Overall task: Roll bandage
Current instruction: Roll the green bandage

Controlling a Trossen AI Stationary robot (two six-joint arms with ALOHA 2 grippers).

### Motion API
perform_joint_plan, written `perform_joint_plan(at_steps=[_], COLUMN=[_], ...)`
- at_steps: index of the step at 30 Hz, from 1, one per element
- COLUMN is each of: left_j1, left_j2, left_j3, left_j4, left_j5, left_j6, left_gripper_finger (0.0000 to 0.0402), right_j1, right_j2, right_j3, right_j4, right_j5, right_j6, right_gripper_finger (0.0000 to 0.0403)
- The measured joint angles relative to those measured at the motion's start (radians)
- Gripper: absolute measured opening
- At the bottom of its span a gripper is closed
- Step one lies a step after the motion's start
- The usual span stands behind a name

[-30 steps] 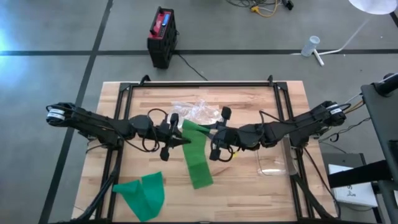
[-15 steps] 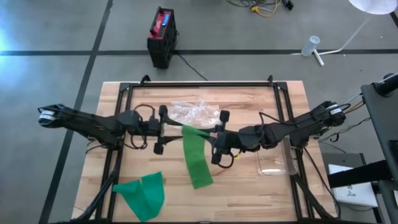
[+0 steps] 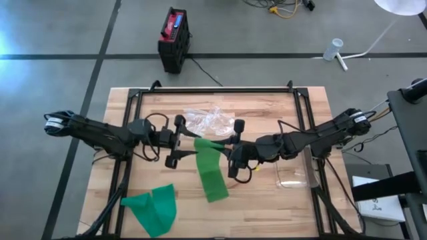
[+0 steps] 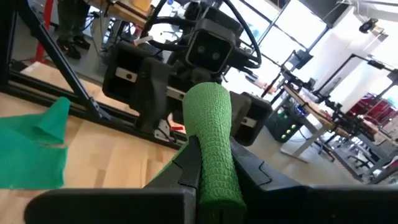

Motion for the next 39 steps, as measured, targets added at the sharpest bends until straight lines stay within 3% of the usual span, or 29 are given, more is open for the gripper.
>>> perform_joint_plan(at_steps=[8, 12, 18, 26, 30, 39], left_j1=[0.000, 0.000, 0.000, -0.008, -0.024, -0.024], left_j2=[0.046, 0.072, 0.128, 0.143, 0.135, 0.100], left_j3=[0.002, 0.036, 0.126, 0.213, 0.201, 0.163], left_j4=[0.124, 0.119, 0.063, -0.138, -0.111, -0.104], left_j5=[-0.025, 0.003, 0.000, 0.030, 0.006, -0.075], left_j6=[-0.070, -0.177, -0.195, -0.108, -0.063, -0.112], left_gripper_finger=[0.0247, 0.0247, 0.0245, 0.0181, 0.0160, 0.0117], right_j1=[-0.006, -0.015, -0.023, -0.021, -0.020, -0.022], right_j2=[0.000, 0.000, 0.000, 0.000, 0.000, 0.000], right_j3=[0.000, 0.000, 0.000, -0.001, 0.000, 0.000], right_j4=[-0.007, -0.007, -0.006, -0.006, 0.000, 0.002], right_j5=[0.000, 0.002, 0.002, -0.006, -0.013, 0.008], right_j6=[0.034, 0.041, 0.059, 0.097, 0.104, 0.096], right_gripper_finger=[0.0038, 0.0038, 0.0036, 0.0037, 0.0036, 0.0036])
